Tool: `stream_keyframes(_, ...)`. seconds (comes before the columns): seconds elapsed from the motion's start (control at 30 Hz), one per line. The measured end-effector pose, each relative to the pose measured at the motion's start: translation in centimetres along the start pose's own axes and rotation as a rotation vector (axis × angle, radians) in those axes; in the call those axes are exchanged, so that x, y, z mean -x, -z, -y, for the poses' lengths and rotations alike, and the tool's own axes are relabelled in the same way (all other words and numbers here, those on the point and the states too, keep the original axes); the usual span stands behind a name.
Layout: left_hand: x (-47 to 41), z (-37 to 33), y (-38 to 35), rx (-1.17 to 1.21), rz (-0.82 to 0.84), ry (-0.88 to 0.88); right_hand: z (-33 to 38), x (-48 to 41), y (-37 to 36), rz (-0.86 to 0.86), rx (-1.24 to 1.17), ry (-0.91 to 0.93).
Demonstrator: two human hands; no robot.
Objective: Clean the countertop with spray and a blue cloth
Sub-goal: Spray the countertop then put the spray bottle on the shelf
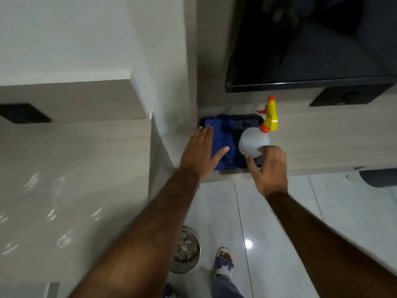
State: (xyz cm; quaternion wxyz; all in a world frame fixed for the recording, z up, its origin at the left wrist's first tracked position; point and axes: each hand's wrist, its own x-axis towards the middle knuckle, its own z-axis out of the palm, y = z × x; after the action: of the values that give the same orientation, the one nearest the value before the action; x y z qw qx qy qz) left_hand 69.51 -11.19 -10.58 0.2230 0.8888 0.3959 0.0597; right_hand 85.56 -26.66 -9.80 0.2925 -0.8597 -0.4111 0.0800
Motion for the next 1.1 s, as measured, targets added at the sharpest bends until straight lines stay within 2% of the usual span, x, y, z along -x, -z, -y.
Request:
stream_keyframes(0.1,-2.3,-0.8,-2.3,-0.091,0.037,-0.023,-1.4,-3.7,0.8,-0.031,-0.067,-0.140)
stream_keyframes(0.17,-3.9,-1.1,-3.6,-0.158,0.071,-0.035,-1.6,-6.5,0.8,-0.042,-0.171,-0.157)
stream_keyframes(0.27,-5.5,-1.3,-5.2,-0.242,0.120,-0.013,-1.0,-10.2,0.3,0.027,-0.373,-0.084)
stream_keyframes(0.37,-6.1,-1.2,-6.6,-0.328,0.144,0.013,-0.9,-12.1,-0.9,0.069,-0.408,0.040)
stream_keyframes(0.5,-5.8,-0.9,-7.5,-0.348,0.121,0.037,-1.3,-11.9,-2.5,0.146,-0.526,0.005)
stream_keyframes(0.67,-5.8,-1.0,-7.9,-0.372,0.127,0.048,-1.3,-11.7,-3.0,0.117,-0.552,-0.041)
stream_keyframes(0.9,-6.3,-1.7,-6.9,-0.398,0.208,0.093,-0.1,-8.9,-1.7,0.215,-0.568,0.156)
stream_keyframes(1.0,-5.4,-2.0,-5.4,-0.402,0.157,0.107,1.4,-6.9,-0.7,0.241,-0.561,0.221)
stream_keyframes(1.1,-3.0,-1.2,-3.1,-0.340,0.075,0.077,3.7,-5.5,-0.3,0.277,-0.508,0.187)
